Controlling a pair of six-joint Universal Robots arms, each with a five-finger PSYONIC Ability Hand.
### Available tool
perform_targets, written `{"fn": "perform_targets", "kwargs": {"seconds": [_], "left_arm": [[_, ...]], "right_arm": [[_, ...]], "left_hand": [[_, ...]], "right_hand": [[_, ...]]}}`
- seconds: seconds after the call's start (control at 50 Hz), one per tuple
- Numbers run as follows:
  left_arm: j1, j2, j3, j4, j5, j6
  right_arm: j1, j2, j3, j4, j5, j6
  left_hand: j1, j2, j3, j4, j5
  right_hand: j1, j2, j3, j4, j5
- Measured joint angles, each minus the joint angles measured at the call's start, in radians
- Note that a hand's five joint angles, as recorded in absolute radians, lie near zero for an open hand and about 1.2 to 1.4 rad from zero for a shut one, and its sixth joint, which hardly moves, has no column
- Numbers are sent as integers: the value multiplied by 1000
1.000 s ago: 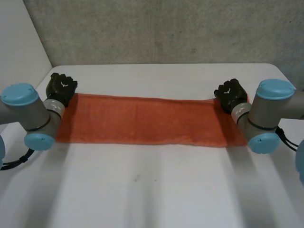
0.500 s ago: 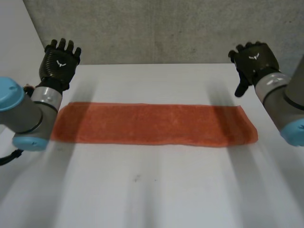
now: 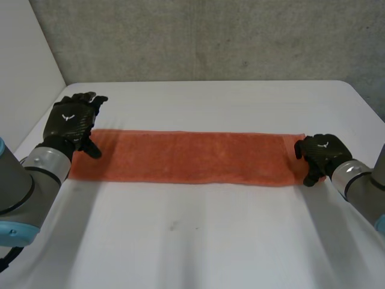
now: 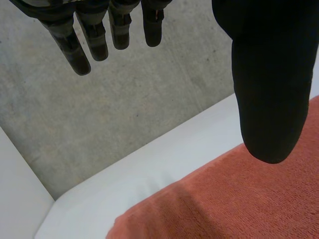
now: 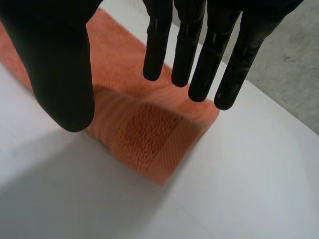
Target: Fold the laundry
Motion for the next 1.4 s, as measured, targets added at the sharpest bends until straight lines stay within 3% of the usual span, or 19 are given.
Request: {"fn": "perform_targets", "kwargs": {"seconds": [0.18, 0.28, 0.38, 0.5, 0.68, 0.76, 0.86, 0.94, 1.0, 1.02, 1.04, 1.18, 1.24, 1.28, 1.34, 1.4], "left_arm": [[3, -5, 0, 5, 2, 7], [3, -5, -4, 7, 3, 8], [3, -3, -9, 9, 3, 8], [3, 0, -14, 10, 2, 8], [1, 8, -21, 9, 2, 8], [0, 13, -23, 8, 2, 8], [-1, 15, -23, 8, 1, 8], [0, 16, -22, 8, -1, 8], [1, 17, -23, 8, -2, 8], [1, 17, -23, 8, -2, 8], [1, 18, -23, 8, -2, 8], [-2, 21, -24, 7, -1, 8], [-9, 21, -24, 7, 1, 8], [-17, 21, -24, 7, 1, 8], [-29, 22, -18, 7, 2, 8], [-48, 22, -3, 8, 4, 6]], "right_arm": [[-3, 74, -29, -14, 11, -68], [-22, 102, -64, -11, 26, -81], [-64, 105, -91, -9, 75, -83], [-182, 71, -138, -3, 203, -133], [-292, 36, -206, 3, 242, -263], [-233, 14, -246, 1, 234, -261], [-35, -18, -309, -7, 194, -220], [187, -5, -369, -18, 114, -196], [355, 40, -401, -45, 37, -194], [355, 40, -401, -45, 37, -194], [455, 81, -413, -72, -6, -196], [645, 232, -435, -131, -56, -213], [677, 290, -442, -127, -35, -230], [687, 315, -449, -115, 6, -243], [686, 298, -452, -101, 76, -241], [676, 236, -442, -93, 140, -205]], "left_hand": [[0, 0, 0, 0, 0], [0, 0, 0, 0, 0], [0, 0, 0, 0, 0], [0, 0, 0, 0, 0], [0, 0, 0, 0, 0], [0, 0, 0, 0, 0], [0, 0, 0, 0, 0], [0, 0, 0, 0, 0], [0, 0, 0, 0, 0], [0, 0, 0, 0, 0], [0, 0, 0, 0, 0], [0, 0, 0, 0, 0], [0, 0, 0, 0, 0], [0, 0, 0, 0, 0], [0, 0, 0, 0, 0], [0, 0, 0, 0, 0]], "right_hand": [[42, 50, 50, 49, 46], [400, 513, 496, 508, 504], [405, 531, 522, 540, 516], [412, 531, 522, 540, 517], [412, 531, 533, 540, 530], [412, 531, 535, 543, 530], [417, 531, 547, 544, 531], [417, 531, 547, 544, 533], [417, 531, 547, 544, 534], [417, 531, 547, 544, 534], [417, 531, 547, 544, 535], [417, 531, 545, 543, 537], [305, 413, 426, 423, 428], [-194, -148, -108, -113, -98], [-341, -401, -394, -392, -359], [-352, -430, -437, -418, -384]]}}
